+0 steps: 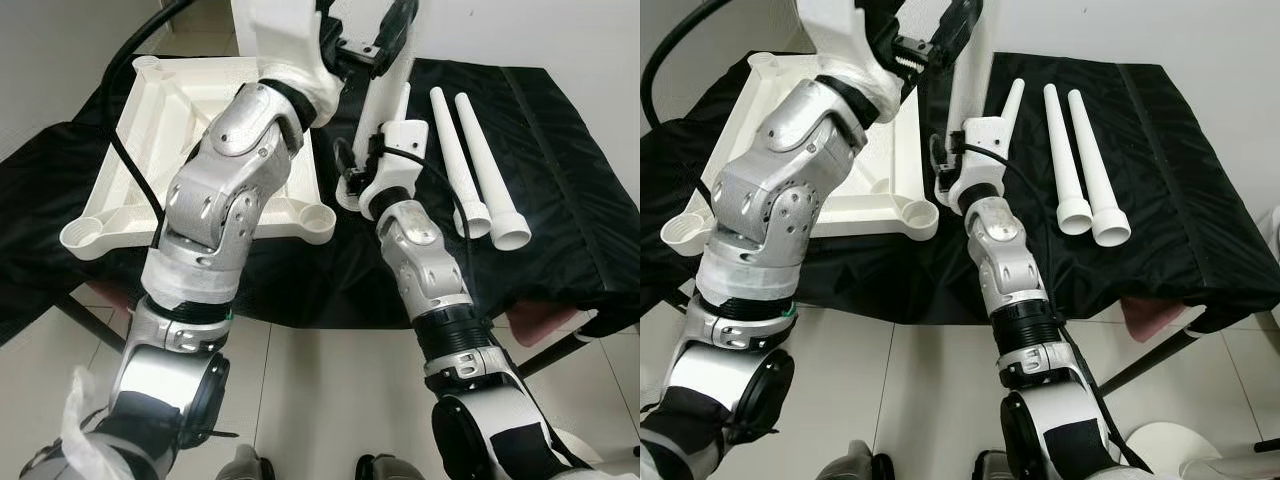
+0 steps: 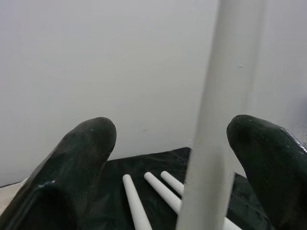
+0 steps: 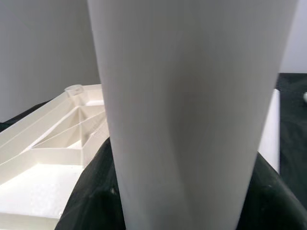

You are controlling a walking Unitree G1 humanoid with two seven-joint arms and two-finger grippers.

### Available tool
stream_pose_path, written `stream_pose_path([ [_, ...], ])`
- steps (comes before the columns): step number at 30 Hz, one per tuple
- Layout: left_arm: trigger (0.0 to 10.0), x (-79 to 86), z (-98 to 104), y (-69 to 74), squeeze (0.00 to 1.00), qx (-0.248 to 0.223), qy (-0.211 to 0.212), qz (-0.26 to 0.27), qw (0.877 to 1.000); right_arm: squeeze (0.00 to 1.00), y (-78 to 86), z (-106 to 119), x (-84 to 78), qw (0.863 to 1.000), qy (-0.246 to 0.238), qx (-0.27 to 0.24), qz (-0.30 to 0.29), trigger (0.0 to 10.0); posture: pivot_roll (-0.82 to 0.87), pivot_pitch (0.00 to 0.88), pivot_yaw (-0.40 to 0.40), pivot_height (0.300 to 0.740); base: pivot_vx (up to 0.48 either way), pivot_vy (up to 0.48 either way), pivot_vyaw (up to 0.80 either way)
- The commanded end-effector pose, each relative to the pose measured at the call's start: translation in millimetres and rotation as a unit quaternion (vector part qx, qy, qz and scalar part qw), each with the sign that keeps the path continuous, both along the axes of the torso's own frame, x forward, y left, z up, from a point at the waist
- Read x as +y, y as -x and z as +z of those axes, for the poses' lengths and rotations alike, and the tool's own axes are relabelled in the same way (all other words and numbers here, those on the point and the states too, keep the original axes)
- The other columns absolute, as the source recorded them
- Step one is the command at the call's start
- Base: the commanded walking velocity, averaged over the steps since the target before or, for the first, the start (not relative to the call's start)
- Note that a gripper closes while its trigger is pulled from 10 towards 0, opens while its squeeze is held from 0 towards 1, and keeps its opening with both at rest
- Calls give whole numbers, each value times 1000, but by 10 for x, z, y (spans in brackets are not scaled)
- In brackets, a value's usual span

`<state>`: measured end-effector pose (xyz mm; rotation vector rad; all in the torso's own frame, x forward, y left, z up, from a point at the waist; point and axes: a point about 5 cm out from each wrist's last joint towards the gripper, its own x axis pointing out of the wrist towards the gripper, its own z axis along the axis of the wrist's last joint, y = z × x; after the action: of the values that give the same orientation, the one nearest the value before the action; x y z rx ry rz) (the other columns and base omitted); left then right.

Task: Building children table

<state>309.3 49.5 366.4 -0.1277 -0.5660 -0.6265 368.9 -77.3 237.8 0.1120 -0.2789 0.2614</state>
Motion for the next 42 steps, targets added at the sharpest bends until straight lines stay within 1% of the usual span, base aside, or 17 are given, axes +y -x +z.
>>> stream_pose_path([
  [1,10000,16,2,31,0,-7,-8,-15,1000,0,11,4,-3,1000,-5,1,-1,10000,-89,79,50,740,0,0,0],
  [4,10000,84,-96,-2,0,12,-3,6,1000,0,12,-31,-115,999,-25,6,-26,10000,-89,83,50,740,0,0,0],
  [7,10000,114,-169,-18,0,21,-5,19,1000,0,22,-43,-169,999,-34,6,-37,10000,-91,84,51,740,0,0,0],
  [9,10000,162,-392,-41,0,40,-37,40,998,0,75,-83,-282,998,-40,-4,-56,10000,-92,89,48,740,0,0,0],
  [11,10000,162,-392,-41,0,40,-37,40,998,0,75,-83,-282,998,-40,-4,-56,10000,-92,89,48,740,0,0,0],
  [12,10000,193,-501,-46,0,48,-54,47,996,0,116,-105,-330,997,-42,-11,-56,10000,-95,91,47,740,0,0,0],
  [13,10000,193,-501,-46,0,48,-54,47,996,0,116,-105,-330,997,-42,-11,-56,10000,-95,91,47,740,0,0,0],
  [14,10000,240,-618,-45,0,56,-74,54,994,0,169,-132,-377,998,-41,-19,-50,10000,-100,91,48,740,0,0,0],
  [16,10000,240,-618,-45,0,56,-74,54,994,0,169,-132,-377,998,-41,-19,-50,10000,-100,91,48,740,0,0,0],
  [18,10000,344,-881,-33,0,69,-120,73,988,0,263,-177,-476,998,-33,-30,-42,10000,-112,94,49,740,0,0,0],
  [21,10000,375,-968,-18,0,74,-132,77,986,0,299,-182,-513,998,-29,-37,-39,10000,-115,91,50,740,0,0,0],
  [22,10000,456,-1115,-12,0,93,-141,89,982,0,346,-171,-549,998,-24,-49,-36,10000,-119,90,54,740,0,0,0],
  [27,10000,585,-1272,20,0,113,-139,101,979,0,409,-162,-561,997,-9,-65,-28,10000,-123,93,58,740,0,0,0],
  [31,10000,616,-1335,50,0,117,-145,110,976,0,432,-175,-568,998,-7,-64,-28,10000,-124,98,56,740,0,0,0],
  [35,10000,708,-1440,37,0,136,-138,152,969,0,482,-239,-603,998,5,-59,-30,10000,-114,99,39,740,0,0,0],
  [41,10000,726,-1512,138,0,120,-145,127,974,0,513,-257,-621,998,4,-55,-33,10000,-118,102,36,740,0,0,0],
  [42,10000,767,-1549,135,0,130,-131,143,972,0,521,-258,-623,998,3,-54,-30,10000,-116,98,34,740,0,0,0],
])
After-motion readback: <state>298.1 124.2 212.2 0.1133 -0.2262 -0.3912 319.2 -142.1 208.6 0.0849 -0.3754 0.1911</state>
